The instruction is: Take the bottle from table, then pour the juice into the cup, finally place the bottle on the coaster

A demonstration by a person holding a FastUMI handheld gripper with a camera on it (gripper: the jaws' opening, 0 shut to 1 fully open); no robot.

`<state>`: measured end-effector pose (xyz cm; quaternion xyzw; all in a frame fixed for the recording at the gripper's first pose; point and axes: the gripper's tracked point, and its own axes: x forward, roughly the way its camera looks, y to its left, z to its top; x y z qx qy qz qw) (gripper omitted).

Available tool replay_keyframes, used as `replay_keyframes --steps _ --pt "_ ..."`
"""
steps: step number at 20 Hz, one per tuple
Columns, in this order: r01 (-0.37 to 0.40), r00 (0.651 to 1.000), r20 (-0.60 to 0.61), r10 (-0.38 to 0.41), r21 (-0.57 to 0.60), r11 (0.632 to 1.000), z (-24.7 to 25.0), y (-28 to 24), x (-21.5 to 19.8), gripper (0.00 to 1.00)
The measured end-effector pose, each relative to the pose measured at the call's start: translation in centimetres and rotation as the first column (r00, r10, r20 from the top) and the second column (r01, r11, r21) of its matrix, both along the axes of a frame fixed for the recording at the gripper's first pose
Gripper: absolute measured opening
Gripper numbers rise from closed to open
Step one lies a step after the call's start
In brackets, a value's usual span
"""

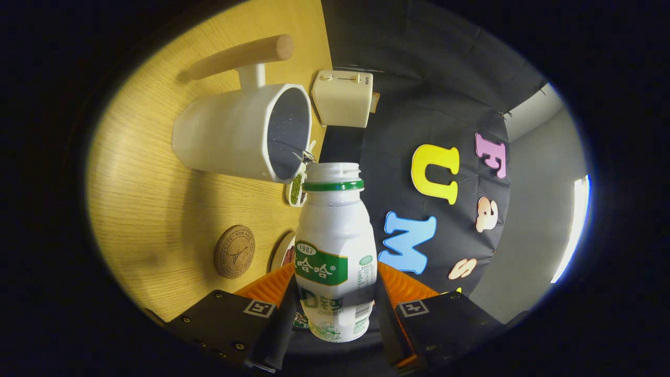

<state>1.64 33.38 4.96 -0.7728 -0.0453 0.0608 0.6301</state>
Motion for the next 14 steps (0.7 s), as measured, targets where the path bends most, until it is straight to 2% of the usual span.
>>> replay_keyframes --steps 14 --pt "0.002 1.0 0.009 -0.002 -0.033 0.999 0.25 -0.14 0.21 0.7"
